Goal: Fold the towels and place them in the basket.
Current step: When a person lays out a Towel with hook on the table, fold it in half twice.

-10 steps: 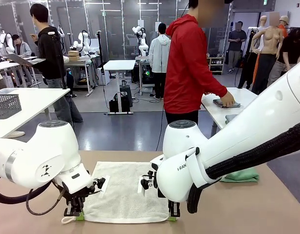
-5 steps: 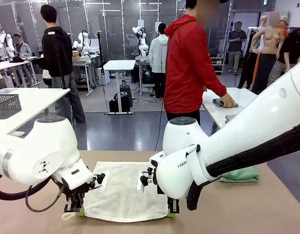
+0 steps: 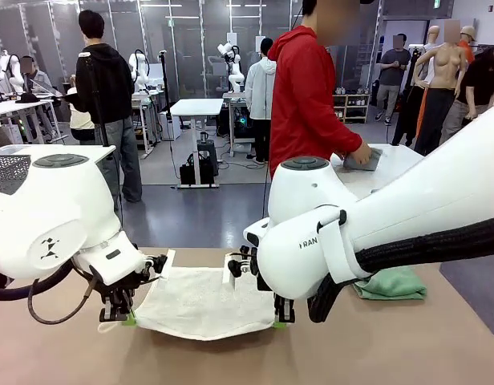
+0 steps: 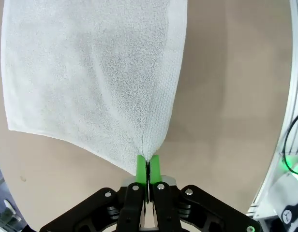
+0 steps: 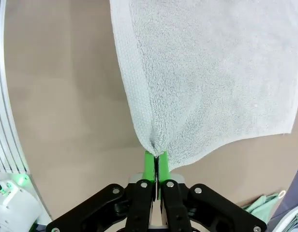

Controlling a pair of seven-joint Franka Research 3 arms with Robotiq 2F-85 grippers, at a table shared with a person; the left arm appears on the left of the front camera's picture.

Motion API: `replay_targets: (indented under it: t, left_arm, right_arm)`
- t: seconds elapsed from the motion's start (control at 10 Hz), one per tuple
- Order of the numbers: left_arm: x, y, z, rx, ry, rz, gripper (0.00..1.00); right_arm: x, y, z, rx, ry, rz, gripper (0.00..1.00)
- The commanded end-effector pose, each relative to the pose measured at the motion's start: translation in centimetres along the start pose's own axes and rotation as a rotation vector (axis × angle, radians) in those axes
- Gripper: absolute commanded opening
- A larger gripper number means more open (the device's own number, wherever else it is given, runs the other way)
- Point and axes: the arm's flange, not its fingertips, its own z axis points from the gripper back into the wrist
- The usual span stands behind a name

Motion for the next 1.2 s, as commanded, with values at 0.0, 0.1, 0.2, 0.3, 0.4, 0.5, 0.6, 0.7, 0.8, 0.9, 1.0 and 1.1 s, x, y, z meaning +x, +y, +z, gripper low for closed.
replay_targets:
  t: [0.0, 0.1, 0.2, 0.3, 0.4, 0.5, 0.6, 0.7, 0.8, 0.9, 1.0, 1.1]
  left_arm:
    - [0.0, 0.1, -0.3, -0.002, -0.001, 0.001, 0.03]
    - [0.0, 0.1, -0.3, -0.002, -0.001, 0.001, 0.03]
    - [0.0, 0.1, -0.3, -0.002, -0.001, 0.001, 0.03]
    - [0.0, 0.1, -0.3, -0.002, -0.001, 0.001, 0.03]
    - [0.0, 0.1, -0.3, -0.002, -0.001, 0.001, 0.03]
    - [-0.1, 0.0, -0.2, -0.007, -0.001, 0.002, 0.03]
    - [-0.4, 1.8, 0.1, -0.015, -0.02, -0.019, 0.03]
    - [-0.5, 3.3, 0.5, -0.013, -0.018, -0.024, 0.03]
    - [-0.2, 4.6, 1.0, -0.013, -0.017, -0.028, 0.03]
    - [0.1, 6.0, 1.4, -0.016, -0.011, -0.025, 0.03]
    - [0.3, 7.3, 1.6, -0.03, -0.017, -0.026, 0.03]
    - [0.5, 9.1, 1.4, -0.043, -0.014, -0.015, 0.03]
  right_arm:
    - [-0.3, -0.1, -0.5, 0.003, 0.001, -0.009, 0.04]
    - [-0.3, -0.1, -0.5, 0.003, 0.001, -0.009, 0.04]
    - [-0.3, -0.1, -0.5, 0.003, 0.001, -0.009, 0.04]
    - [-0.3, -0.1, -0.5, 0.003, 0.001, -0.009, 0.04]
    - [-0.3, -0.1, -0.5, 0.003, 0.001, -0.009, 0.04]
    - [-0.2, 0.0, -0.4, 0.008, 0.004, -0.004, 0.04]
    - [-0.5, -1.4, 0.0, 0.027, -0.017, 0.033, 0.04]
    - [-0.8, -3.0, 0.2, 0.037, -0.028, 0.06, 0.04]
    - [-0.9, -4.6, 0.5, 0.047, -0.036, 0.068, 0.04]
    - [-1.0, -6.0, 1.0, 0.062, -0.036, 0.07, 0.04]
    - [-1.0, -7.3, 1.6, 0.068, -0.021, 0.065, 0.04]
    - [-1.0, -9.0, 1.9, 0.074, -0.017, 0.066, 0.04]
